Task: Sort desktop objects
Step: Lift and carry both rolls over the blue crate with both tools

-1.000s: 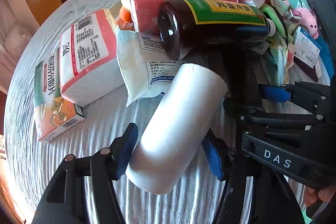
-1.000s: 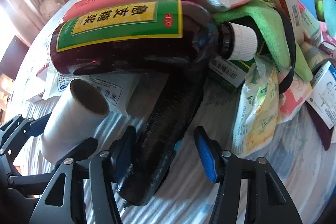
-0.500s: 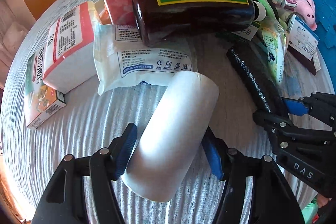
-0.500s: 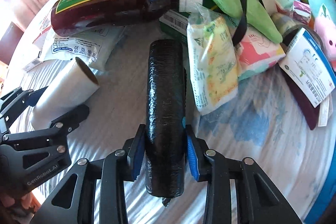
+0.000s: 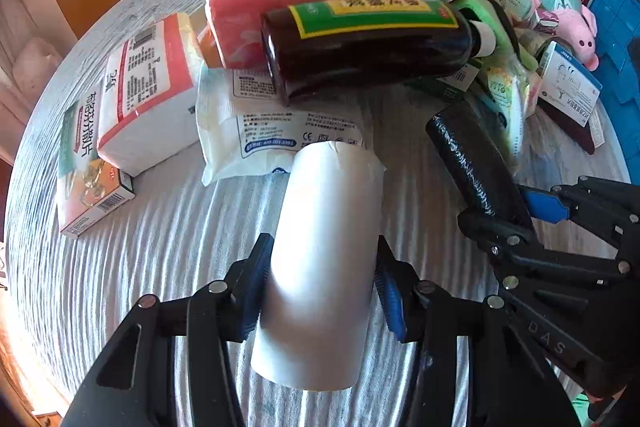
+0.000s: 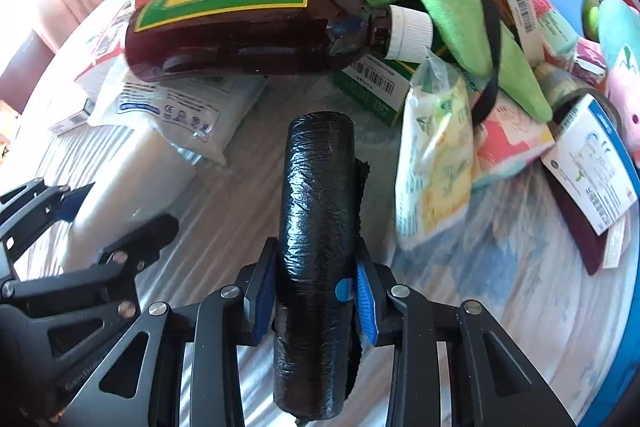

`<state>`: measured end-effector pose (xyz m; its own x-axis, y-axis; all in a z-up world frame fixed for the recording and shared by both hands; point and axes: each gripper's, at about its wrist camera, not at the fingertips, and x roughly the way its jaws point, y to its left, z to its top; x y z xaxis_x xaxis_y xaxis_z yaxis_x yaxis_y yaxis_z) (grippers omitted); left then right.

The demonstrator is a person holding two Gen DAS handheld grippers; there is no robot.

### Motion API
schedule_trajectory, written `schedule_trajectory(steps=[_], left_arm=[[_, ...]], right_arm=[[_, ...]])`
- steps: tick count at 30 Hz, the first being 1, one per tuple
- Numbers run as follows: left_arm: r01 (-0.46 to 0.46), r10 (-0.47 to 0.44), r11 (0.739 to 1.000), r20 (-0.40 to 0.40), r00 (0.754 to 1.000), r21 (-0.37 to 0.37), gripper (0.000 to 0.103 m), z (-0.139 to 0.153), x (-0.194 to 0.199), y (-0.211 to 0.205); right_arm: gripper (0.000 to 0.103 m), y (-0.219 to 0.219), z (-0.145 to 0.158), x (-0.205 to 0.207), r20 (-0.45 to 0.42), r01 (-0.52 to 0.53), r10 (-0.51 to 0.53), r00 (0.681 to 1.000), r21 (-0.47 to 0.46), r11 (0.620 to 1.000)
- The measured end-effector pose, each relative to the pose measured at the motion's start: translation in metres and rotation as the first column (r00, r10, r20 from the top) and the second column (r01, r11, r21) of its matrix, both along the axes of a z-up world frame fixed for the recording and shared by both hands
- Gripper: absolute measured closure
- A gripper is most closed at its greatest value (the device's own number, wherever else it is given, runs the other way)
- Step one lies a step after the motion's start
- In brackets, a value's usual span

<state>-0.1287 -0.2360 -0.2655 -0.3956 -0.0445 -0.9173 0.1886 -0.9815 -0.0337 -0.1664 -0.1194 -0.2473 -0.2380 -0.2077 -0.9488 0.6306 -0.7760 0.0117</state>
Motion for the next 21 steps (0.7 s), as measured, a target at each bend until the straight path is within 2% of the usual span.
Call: schedule_trajectory(steps=[6,9,10,11,13,14,18,19,21], left_arm=[[0.033,-0.034,0.999,-0.106,0.994,-0.013,0.055,0.047,0.006,0.02],[0.053,-0.057,0.998,-0.165,0.985,-0.027,0.055,0.075,0.011,0.054],[0.063,-0.067,0.998,-0.182,0.981,-0.028,0.055,0.084,0.026,0.053],[0.075,-0.079,0.997,-0.197,0.977,-0.027,0.055,0.094,0.023,0.061],[0.097,-0.102,0.995,-0.229,0.968,-0.031,0.055,0.112,0.023,0.077],[0.109,-0.116,0.993,-0.247,0.962,-0.04,0.055,0.121,0.021,0.088],[0.157,-0.169,0.985,-0.309,0.936,-0.065,0.055,0.156,0.022,0.131],[0.17,-0.184,0.983,-0.325,0.928,-0.073,0.055,0.164,0.02,0.141],[0.193,-0.213,0.977,-0.356,0.91,-0.09,0.055,0.18,0.018,0.164]], right_arm=[[0.069,0.037,0.047,0.006,-0.06,0.035,-0.04,0.997,-0.08,0.996],[0.069,0.062,0.079,0.009,-0.107,0.051,-0.065,0.992,-0.13,0.99],[0.069,0.073,0.09,0.01,-0.124,0.055,-0.073,0.99,-0.145,0.988],[0.069,0.076,0.1,0.016,-0.144,0.062,-0.086,0.986,-0.16,0.985],[0.069,0.073,0.101,0.057,-0.181,0.077,-0.112,0.977,-0.187,0.979],[0.069,0.08,0.108,0.06,-0.2,0.083,-0.123,0.972,-0.198,0.977],[0.069,0.121,0.156,0.055,-0.279,0.111,-0.177,0.944,-0.237,0.965],[0.069,0.13,0.155,0.042,-0.3,0.119,-0.192,0.934,-0.247,0.962],[0.069,0.149,0.175,0.034,-0.345,0.132,-0.224,0.912,-0.27,0.954]])
